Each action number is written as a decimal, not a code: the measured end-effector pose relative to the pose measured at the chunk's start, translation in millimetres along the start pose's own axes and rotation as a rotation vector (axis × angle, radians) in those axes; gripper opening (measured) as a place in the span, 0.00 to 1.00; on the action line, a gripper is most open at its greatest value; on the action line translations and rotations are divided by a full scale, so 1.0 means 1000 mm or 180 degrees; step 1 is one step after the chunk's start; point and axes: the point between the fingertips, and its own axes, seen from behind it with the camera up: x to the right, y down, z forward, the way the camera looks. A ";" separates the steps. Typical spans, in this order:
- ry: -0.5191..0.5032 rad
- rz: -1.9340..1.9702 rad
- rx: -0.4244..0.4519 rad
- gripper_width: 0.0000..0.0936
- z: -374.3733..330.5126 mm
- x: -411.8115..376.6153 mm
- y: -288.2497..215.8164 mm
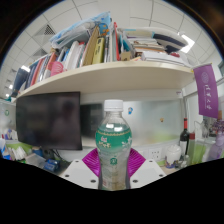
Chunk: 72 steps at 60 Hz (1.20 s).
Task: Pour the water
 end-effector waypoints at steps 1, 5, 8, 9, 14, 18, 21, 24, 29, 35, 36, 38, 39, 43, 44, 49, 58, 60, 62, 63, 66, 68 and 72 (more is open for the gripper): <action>0.0004 -0.0030 -0.0038 0.33 0.000 0.005 0.008; 0.0021 -0.0045 -0.0171 0.33 0.002 0.020 0.044; 0.0010 -0.0014 -0.0230 0.33 0.000 0.026 0.061; 0.0005 -0.0024 -0.0229 0.33 0.000 0.027 0.065; 0.0046 -0.0173 -0.0274 0.33 0.005 0.035 0.091; 0.0043 -0.0212 -0.0399 0.33 0.009 0.037 0.112; 0.0018 -0.0152 -0.0459 0.33 0.010 0.037 0.124; 0.0006 -0.0085 -0.0505 0.33 0.010 0.038 0.134; -0.0004 -0.0110 -0.0507 0.35 0.010 0.038 0.140; 0.0009 -0.0193 -0.0474 0.38 0.009 0.038 0.140; 0.0005 -0.0188 -0.0476 0.39 0.009 0.038 0.141; 0.0012 -0.0174 -0.0474 0.43 0.009 0.039 0.141; 0.0019 -0.0166 -0.0472 0.45 0.009 0.039 0.140; 0.0036 -0.0138 -0.0479 0.50 0.008 0.041 0.140; 0.0047 -0.0131 -0.0486 0.51 0.007 0.041 0.140; 0.0087 -0.0108 -0.0571 0.70 0.003 0.042 0.143; 0.0203 -0.0194 -0.0442 0.90 -0.031 0.042 0.123; 0.0236 -0.0182 -0.0396 0.90 -0.045 0.041 0.115; 0.0301 -0.0187 -0.0382 0.90 -0.059 0.039 0.108; 0.0320 -0.0202 -0.0357 0.90 -0.067 0.039 0.104; 0.0402 -0.0246 -0.0317 0.89 -0.090 0.035 0.094; 0.0469 -0.0252 -0.0335 0.89 -0.106 0.033 0.091; 0.0497 -0.0232 -0.0390 0.89 -0.135 0.018 0.090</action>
